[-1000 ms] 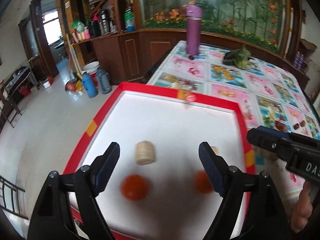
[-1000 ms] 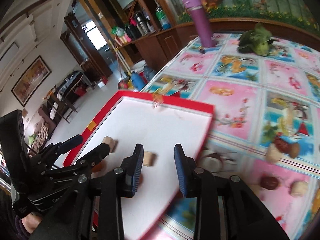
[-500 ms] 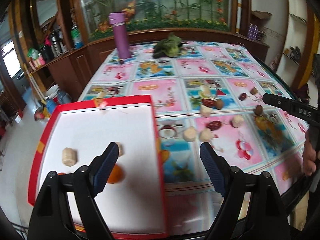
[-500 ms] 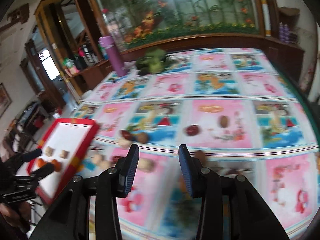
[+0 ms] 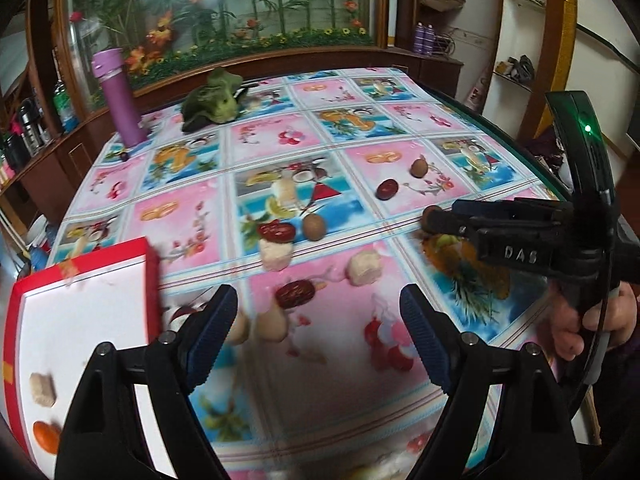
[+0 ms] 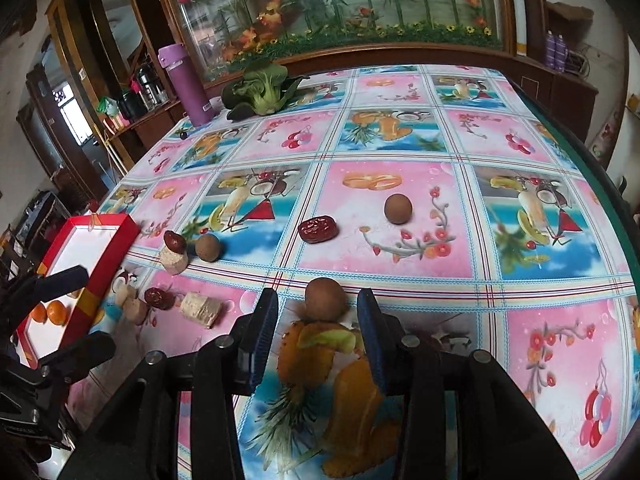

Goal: Organize fruits
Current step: 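Grasp a beige cube with the left gripper while the right gripper grasps a brown ball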

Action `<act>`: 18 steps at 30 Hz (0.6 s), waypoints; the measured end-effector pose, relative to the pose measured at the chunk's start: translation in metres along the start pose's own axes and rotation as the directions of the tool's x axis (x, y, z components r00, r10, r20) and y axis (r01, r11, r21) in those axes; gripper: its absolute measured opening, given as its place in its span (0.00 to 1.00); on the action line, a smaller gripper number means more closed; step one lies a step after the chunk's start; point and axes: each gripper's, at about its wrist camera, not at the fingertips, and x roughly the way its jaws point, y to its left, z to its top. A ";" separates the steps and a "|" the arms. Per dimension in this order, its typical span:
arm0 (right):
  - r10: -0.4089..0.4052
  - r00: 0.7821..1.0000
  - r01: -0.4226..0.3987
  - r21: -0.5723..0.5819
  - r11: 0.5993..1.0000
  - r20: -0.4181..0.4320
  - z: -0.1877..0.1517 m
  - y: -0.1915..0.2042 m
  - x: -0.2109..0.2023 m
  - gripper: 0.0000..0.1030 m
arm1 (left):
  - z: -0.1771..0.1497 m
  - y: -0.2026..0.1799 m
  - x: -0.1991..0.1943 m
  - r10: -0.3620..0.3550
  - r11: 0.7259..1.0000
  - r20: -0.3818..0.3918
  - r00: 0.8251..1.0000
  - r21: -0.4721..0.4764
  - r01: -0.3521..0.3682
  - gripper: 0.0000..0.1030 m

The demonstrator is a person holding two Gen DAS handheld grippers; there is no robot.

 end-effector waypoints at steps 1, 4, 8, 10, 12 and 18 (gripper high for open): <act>0.001 1.000 -0.001 0.000 1.000 -0.001 0.000 0.000 0.001 0.40 | 0.002 -0.002 0.004 -0.003 1.000 -0.003 1.000 0.002 0.003 0.81; 0.006 1.000 -0.006 0.014 1.000 -0.020 0.001 -0.003 0.007 0.39 | 0.008 -0.008 0.017 -0.018 1.000 -0.016 1.000 0.012 0.018 0.81; 0.006 0.999 -0.005 0.027 1.000 -0.038 0.003 -0.005 0.014 0.38 | 0.012 -0.018 0.033 -0.038 0.999 -0.039 0.999 0.038 0.040 0.81; 0.011 0.999 -0.009 0.034 0.999 -0.046 0.004 -0.007 0.016 0.35 | 0.014 -0.021 0.040 -0.046 0.998 -0.049 0.998 0.048 0.049 0.75; 0.014 0.998 -0.012 0.034 0.999 -0.062 0.004 -0.007 0.019 0.29 | 0.016 -0.023 0.047 -0.060 0.997 -0.068 0.996 0.052 0.064 0.64; 0.011 0.998 -0.008 0.043 0.999 -0.061 0.003 -0.009 0.018 0.23 | 0.017 -0.022 0.067 -0.079 0.996 -0.114 0.990 0.030 0.083 0.44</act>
